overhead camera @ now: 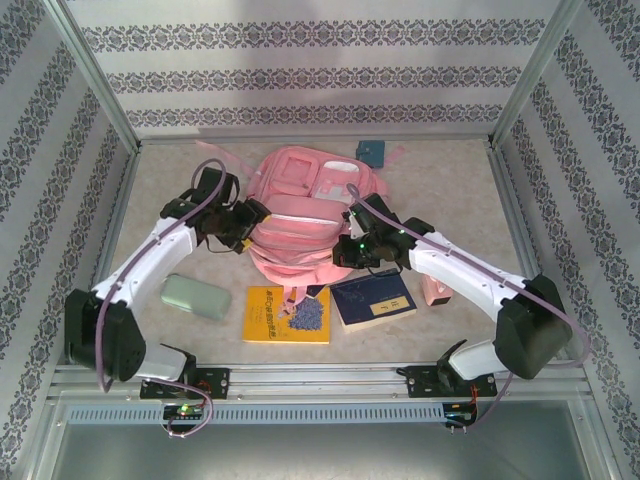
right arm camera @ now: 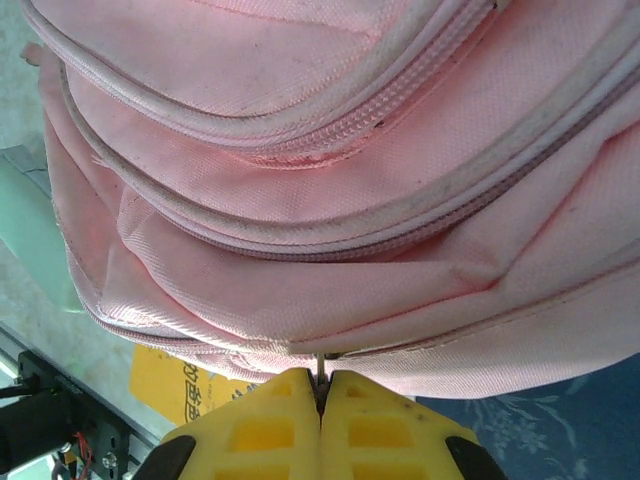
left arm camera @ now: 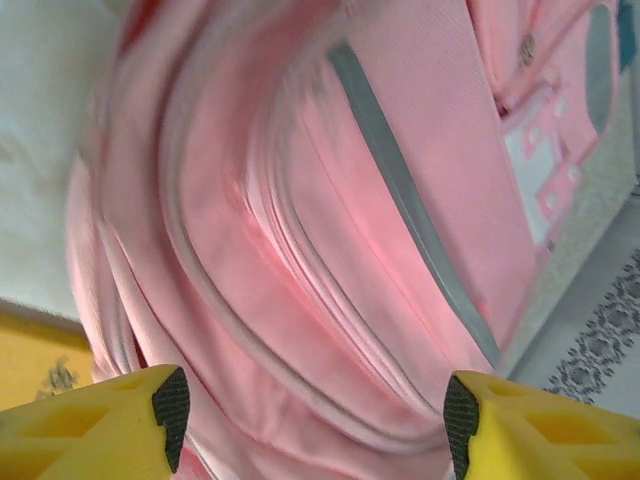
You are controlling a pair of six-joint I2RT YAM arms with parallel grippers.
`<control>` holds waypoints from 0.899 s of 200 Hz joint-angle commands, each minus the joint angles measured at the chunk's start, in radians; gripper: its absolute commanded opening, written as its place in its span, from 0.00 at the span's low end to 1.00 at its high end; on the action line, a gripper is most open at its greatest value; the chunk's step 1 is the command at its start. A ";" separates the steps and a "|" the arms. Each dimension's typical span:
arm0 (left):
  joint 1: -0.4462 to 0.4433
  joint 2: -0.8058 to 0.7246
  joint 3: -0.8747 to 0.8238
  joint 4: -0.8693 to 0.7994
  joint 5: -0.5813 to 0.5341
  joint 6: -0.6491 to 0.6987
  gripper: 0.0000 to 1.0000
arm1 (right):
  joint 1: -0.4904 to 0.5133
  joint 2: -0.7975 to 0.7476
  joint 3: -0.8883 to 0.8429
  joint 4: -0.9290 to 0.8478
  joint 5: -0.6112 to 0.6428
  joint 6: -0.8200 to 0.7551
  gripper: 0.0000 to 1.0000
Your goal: Pack the student bag
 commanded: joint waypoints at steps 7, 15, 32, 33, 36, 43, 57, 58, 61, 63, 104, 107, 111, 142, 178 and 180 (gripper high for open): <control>-0.097 -0.057 -0.030 -0.012 -0.003 -0.170 0.70 | 0.020 0.017 0.044 0.063 -0.027 0.039 0.00; -0.127 -0.047 -0.021 -0.007 -0.003 -0.195 0.70 | 0.023 0.020 0.046 0.065 -0.026 0.040 0.00; -0.181 -0.010 0.014 -0.035 -0.009 -0.230 0.70 | 0.025 0.027 0.051 0.064 -0.023 0.040 0.00; -0.184 -0.008 0.016 -0.037 -0.010 -0.231 0.70 | 0.024 0.028 0.051 0.064 -0.023 0.040 0.00; -0.192 0.000 0.022 -0.048 -0.006 -0.236 0.70 | 0.024 0.028 0.051 0.064 -0.022 0.040 0.00; -0.206 0.015 0.029 -0.062 0.005 -0.251 0.70 | 0.026 0.029 0.051 0.064 -0.020 0.037 0.00; -0.225 0.027 0.018 -0.074 0.029 -0.287 0.69 | 0.026 0.031 0.053 0.061 -0.012 0.033 0.00; -0.226 0.027 0.016 -0.073 0.030 -0.291 0.69 | 0.026 0.032 0.053 0.061 -0.012 0.032 0.00; -0.229 0.023 0.009 -0.071 0.033 -0.301 0.69 | 0.026 0.031 0.053 0.061 -0.012 0.031 0.00; -0.230 0.021 0.003 -0.068 0.035 -0.307 0.69 | 0.026 0.032 0.053 0.061 -0.012 0.031 0.00; -0.233 -0.007 -0.077 0.000 0.044 -0.388 0.66 | 0.031 0.035 0.051 0.066 -0.003 0.026 0.00; -0.233 -0.005 -0.079 0.004 0.047 -0.390 0.66 | 0.033 0.035 0.050 0.066 -0.003 0.026 0.00; -0.235 -0.001 -0.079 0.008 0.052 -0.393 0.65 | 0.033 0.036 0.048 0.066 -0.002 0.025 0.00; -0.242 0.016 -0.071 0.013 0.052 -0.405 0.65 | 0.036 0.033 0.042 0.064 0.000 0.017 0.00; -0.241 0.064 -0.060 0.043 0.053 -0.418 0.62 | 0.041 0.033 0.042 0.065 -0.001 0.015 0.00; -0.241 0.067 -0.059 0.045 0.053 -0.418 0.61 | 0.041 0.033 0.042 0.064 -0.001 0.014 0.00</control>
